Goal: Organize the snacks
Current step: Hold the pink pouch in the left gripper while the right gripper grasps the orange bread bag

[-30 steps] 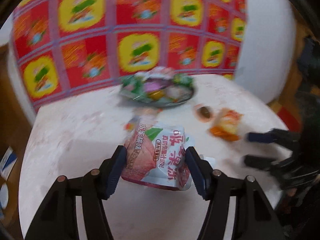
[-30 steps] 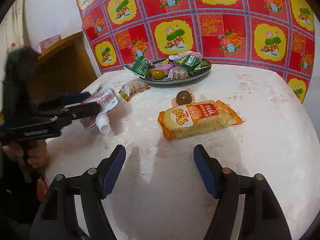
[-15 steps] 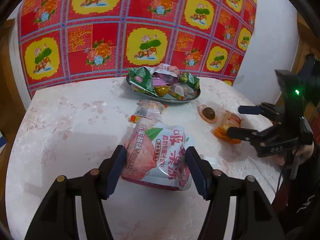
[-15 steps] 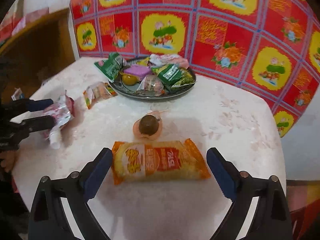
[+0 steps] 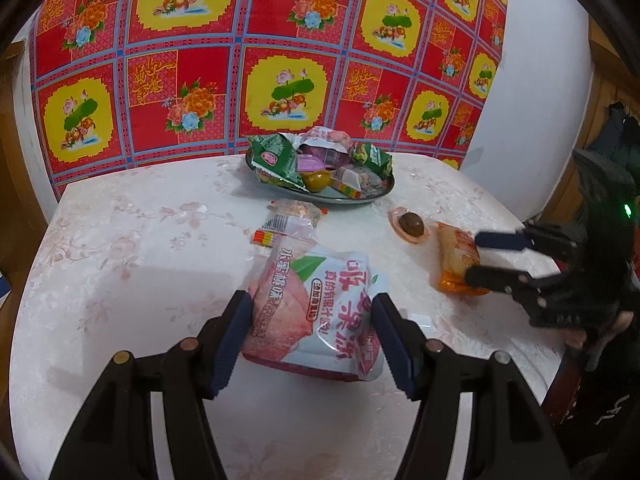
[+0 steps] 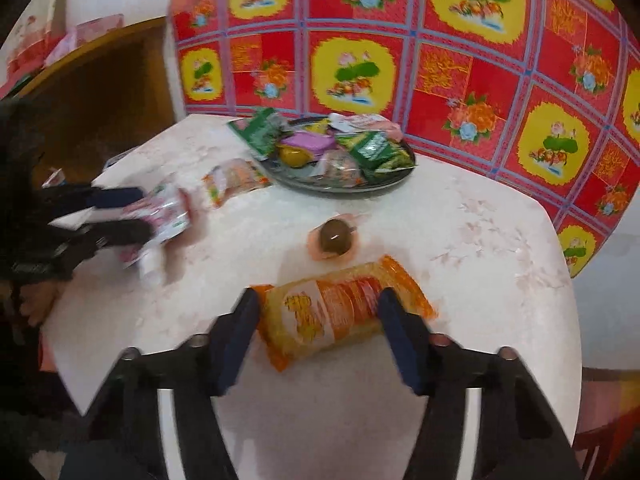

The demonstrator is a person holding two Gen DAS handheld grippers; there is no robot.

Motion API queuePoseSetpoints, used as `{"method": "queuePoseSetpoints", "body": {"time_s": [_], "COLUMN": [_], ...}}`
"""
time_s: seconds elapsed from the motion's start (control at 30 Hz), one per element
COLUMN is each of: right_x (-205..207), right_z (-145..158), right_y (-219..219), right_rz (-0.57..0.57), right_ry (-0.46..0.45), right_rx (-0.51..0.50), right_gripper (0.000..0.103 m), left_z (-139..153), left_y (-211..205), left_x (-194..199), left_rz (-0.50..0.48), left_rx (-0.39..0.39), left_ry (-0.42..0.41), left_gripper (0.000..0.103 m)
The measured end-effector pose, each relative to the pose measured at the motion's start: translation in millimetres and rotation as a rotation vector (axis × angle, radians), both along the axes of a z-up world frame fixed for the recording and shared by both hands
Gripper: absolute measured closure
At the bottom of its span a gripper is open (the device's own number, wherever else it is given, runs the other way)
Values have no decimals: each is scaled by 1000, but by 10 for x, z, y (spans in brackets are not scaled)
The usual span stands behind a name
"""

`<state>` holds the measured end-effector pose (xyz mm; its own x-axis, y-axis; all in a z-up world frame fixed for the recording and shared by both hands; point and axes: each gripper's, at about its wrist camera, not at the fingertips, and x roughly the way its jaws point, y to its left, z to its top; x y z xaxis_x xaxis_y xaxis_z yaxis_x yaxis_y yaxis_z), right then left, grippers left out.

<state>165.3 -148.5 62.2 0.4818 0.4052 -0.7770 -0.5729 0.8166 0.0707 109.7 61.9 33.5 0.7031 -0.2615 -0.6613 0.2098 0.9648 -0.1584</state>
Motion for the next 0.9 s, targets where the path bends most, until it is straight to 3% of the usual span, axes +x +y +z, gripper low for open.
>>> {"method": "queuePoseSetpoints", "body": {"time_s": [0.17, 0.23, 0.27, 0.3, 0.4, 0.47, 0.57, 0.6, 0.9], "right_x": [-166, -129, -97, -47, 146, 276, 418, 408, 214], "right_z": [-1, 36, 56, 75, 76, 7, -147, -135, -33], "right_y": [-70, -134, -157, -171, -107, -9, 113, 146, -9], "right_rz": [-12, -70, -100, -129, -187, -239, -260, -251, -175], "right_ry": [5, 11, 15, 24, 85, 128, 208, 178, 133], "right_rx": [7, 38, 58, 85, 98, 49, -5, -31, 19], "right_gripper": [51, 33, 15, 7, 7, 9, 30, 38, 54], "left_z": [1, 6, 6, 6, 8, 7, 9, 8, 68], "left_y": [-11, -24, -26, -26, -21, -27, -32, -34, -61], "left_x": [-9, -16, -18, -17, -20, -28, -37, -36, -83], "left_rz": [-4, -10, -12, -14, -19, -24, -27, -27, -32], "left_rx": [4, 8, 8, 6, 1, 4, 7, 7, 16], "left_ry": [-5, -9, -10, -11, -16, -22, -28, -28, -53], "left_gripper": [38, 38, 38, 38, 38, 38, 38, 38, 38]}}
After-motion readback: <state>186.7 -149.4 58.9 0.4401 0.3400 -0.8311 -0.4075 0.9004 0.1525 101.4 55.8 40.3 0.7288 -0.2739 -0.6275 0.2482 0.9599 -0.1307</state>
